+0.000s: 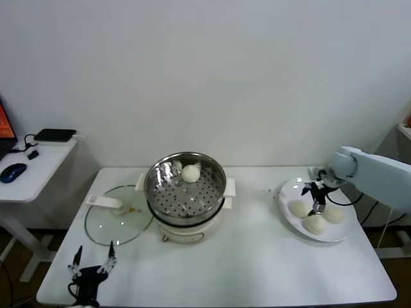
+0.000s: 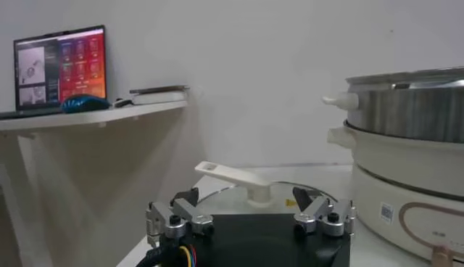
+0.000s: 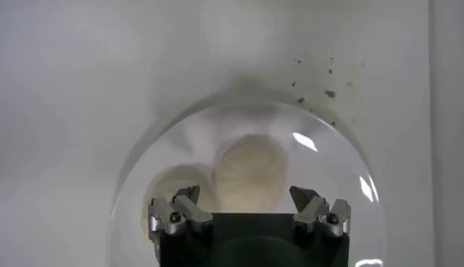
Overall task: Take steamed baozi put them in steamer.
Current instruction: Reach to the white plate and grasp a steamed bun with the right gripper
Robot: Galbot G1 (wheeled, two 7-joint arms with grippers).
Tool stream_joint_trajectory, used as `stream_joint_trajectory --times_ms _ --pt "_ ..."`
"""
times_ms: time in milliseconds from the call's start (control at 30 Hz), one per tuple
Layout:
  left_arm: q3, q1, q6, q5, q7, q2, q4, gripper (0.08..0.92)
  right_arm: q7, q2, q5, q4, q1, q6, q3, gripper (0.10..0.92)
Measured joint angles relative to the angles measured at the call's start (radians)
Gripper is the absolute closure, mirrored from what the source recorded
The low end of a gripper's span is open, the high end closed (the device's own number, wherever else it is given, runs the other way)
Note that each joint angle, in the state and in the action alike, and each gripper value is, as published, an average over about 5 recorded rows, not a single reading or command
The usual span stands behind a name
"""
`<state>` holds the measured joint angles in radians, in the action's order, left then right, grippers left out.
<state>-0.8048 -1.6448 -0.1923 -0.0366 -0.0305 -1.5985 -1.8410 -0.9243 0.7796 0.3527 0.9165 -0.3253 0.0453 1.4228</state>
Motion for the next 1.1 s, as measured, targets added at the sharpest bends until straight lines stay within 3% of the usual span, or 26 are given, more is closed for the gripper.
stream_joint_trajectory --times_ms 700,1100 --pt "0.000 0.001 -0.003 0.000 0.006 -0.002 -0.001 0.177 0.004 0.018 -0.041 -0.050 0.064 -0.013 -0.085 0.211" --pt "0.000 0.002 -0.002 -0.003 0.007 0.000 -0.005 0.177 -0.001 0.021 -0.056 -0.052 0.073 -0.013 -0.096 0.380"
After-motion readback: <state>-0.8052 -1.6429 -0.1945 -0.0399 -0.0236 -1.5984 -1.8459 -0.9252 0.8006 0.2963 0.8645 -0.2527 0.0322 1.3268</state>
